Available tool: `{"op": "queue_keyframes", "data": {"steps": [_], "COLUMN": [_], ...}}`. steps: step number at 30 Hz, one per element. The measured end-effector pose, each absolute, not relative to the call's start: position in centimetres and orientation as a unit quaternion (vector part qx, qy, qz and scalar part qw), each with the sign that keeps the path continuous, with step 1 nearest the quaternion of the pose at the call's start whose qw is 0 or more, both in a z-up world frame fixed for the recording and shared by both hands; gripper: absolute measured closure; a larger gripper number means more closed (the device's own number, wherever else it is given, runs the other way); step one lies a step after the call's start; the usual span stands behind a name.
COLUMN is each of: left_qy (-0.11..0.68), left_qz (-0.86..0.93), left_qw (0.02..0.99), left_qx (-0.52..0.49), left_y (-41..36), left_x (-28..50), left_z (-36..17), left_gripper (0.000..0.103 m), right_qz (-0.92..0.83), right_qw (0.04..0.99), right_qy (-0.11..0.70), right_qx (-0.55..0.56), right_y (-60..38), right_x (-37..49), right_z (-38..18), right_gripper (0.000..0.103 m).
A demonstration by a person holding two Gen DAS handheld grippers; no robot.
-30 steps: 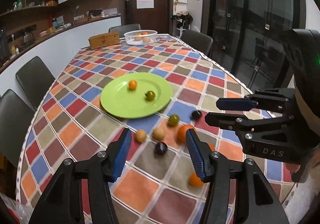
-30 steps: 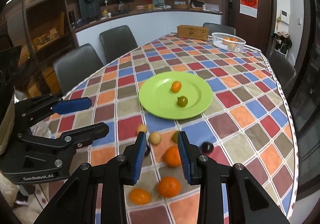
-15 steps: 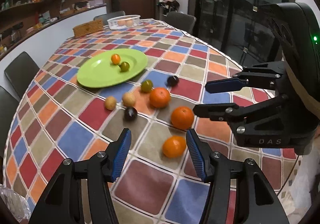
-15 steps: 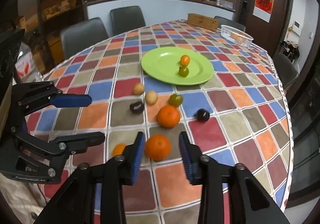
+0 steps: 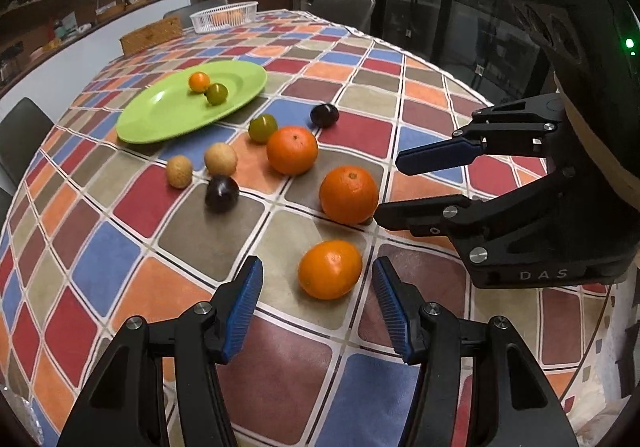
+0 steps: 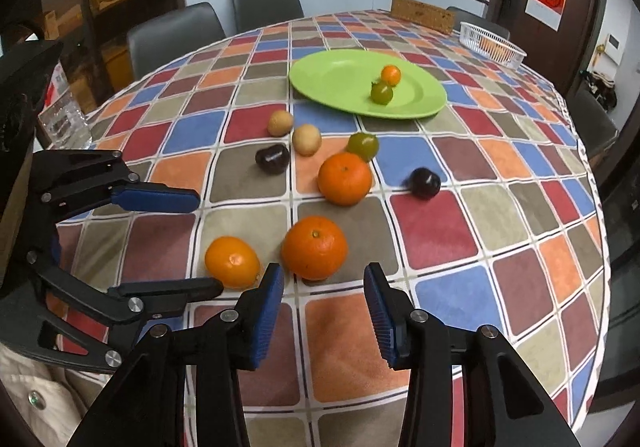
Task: Organize fruits
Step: 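Move both open tools back toward the remaining fruits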
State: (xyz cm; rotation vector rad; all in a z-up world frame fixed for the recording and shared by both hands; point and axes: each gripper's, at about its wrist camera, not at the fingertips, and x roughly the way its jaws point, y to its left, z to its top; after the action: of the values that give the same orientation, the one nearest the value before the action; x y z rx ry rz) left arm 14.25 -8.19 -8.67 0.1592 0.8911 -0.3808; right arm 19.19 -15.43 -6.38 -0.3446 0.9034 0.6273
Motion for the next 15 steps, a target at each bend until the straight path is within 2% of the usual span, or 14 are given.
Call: {"op": "queue_keyframes", "data": {"steps": [11, 15], "left_qy": [0.443, 0.442], "left_qz": [-0.189, -0.193], "left_qw": [0.873, 0.873], "left_qx": [0.071, 0.07], "left_y": [-8.2, -8.1], "left_x": [15.4, 15.4], "left_z": [-10.2, -10.2], "left_gripper": [0.048, 0.052], "right_qz": [0.307, 0.311], "right_qw": [0.829, 0.827], "right_qy": [0.438, 0.438], "right_qx": [-0.162, -0.164], "right_y": [-15.0, -14.7], "right_x": [20.0, 20.3], "right_z": [-7.8, -8.0], "right_gripper": [0.06, 0.06]}}
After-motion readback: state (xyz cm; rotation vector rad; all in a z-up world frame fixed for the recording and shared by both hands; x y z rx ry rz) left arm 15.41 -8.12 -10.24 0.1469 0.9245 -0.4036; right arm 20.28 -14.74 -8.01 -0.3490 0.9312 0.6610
